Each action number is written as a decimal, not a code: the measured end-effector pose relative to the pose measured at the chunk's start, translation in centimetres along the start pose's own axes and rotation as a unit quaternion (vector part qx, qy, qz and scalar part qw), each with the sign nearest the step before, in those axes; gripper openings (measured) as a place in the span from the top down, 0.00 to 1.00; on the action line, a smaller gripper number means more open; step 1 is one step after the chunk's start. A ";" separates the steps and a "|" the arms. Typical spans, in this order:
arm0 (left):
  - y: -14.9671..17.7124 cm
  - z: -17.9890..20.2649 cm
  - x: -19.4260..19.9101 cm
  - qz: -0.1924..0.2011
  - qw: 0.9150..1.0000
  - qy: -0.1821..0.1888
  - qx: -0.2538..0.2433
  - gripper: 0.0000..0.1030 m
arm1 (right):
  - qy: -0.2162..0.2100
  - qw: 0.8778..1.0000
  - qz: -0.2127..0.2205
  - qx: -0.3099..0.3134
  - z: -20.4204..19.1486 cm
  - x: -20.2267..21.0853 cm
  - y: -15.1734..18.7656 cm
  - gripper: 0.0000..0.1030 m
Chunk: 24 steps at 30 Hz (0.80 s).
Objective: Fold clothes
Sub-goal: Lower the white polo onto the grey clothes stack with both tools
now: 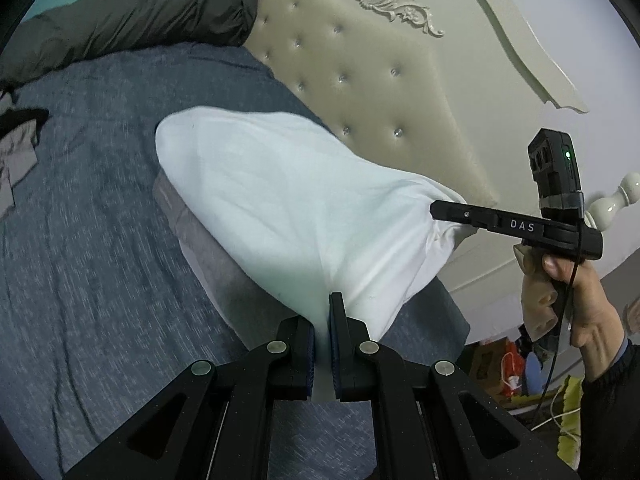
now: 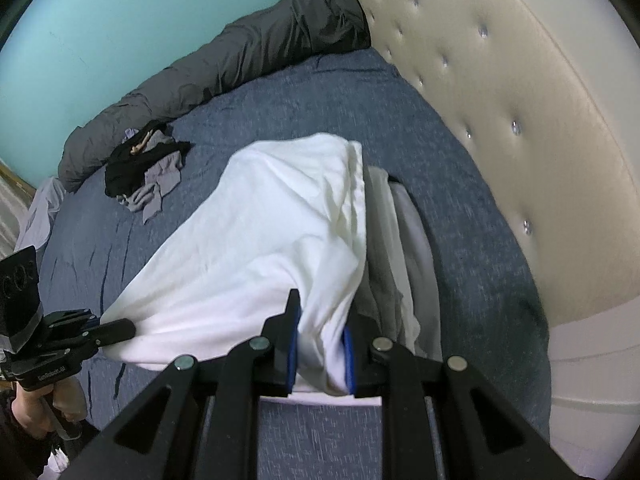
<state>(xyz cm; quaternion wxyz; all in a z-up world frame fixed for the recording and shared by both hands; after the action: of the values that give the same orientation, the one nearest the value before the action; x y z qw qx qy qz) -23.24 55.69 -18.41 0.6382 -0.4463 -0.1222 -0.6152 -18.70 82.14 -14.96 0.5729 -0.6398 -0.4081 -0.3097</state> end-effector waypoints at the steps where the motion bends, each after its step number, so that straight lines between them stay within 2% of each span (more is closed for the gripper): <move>1: 0.3 -0.2 -0.1 -0.002 1.000 0.000 0.002 0.94 | -0.002 1.000 -0.003 -0.002 0.1 -0.2 0.3 0.84; 15: 2.8 -1.9 -2.0 -0.011 0.999 0.009 0.037 0.94 | -0.035 0.999 -0.017 -0.035 2.1 -2.8 3.9 0.83; 18: 3.2 -2.2 -2.5 -0.016 0.999 0.007 0.043 0.93 | -0.043 0.998 -0.011 -0.047 2.7 -2.8 4.6 0.77; 19: 3.3 -2.3 -2.5 -0.017 0.999 0.006 0.042 0.93 | -0.039 0.998 -0.013 -0.048 2.9 -2.8 4.8 0.72; 24: 3.6 -2.7 -0.9 -0.001 1.000 -0.008 0.030 0.92 | -0.042 0.997 -0.017 -0.057 3.9 -2.3 6.3 0.67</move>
<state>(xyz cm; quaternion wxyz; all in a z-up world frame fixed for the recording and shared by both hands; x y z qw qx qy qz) -21.29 53.77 -22.14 0.6496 -0.4320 -0.1464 -0.6082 -14.55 85.51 -20.55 0.5120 -0.6769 -0.4245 -0.3153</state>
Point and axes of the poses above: each gripper's, at about its wrist camera, not at the fingertips, and x roughly against the way its jaws point, z to its right, y to its underside, the point moved 2 cm from there along -x, roughly the way its jaws point, and after that the axes turned 8 degrees about x, right-handed, at the moved point
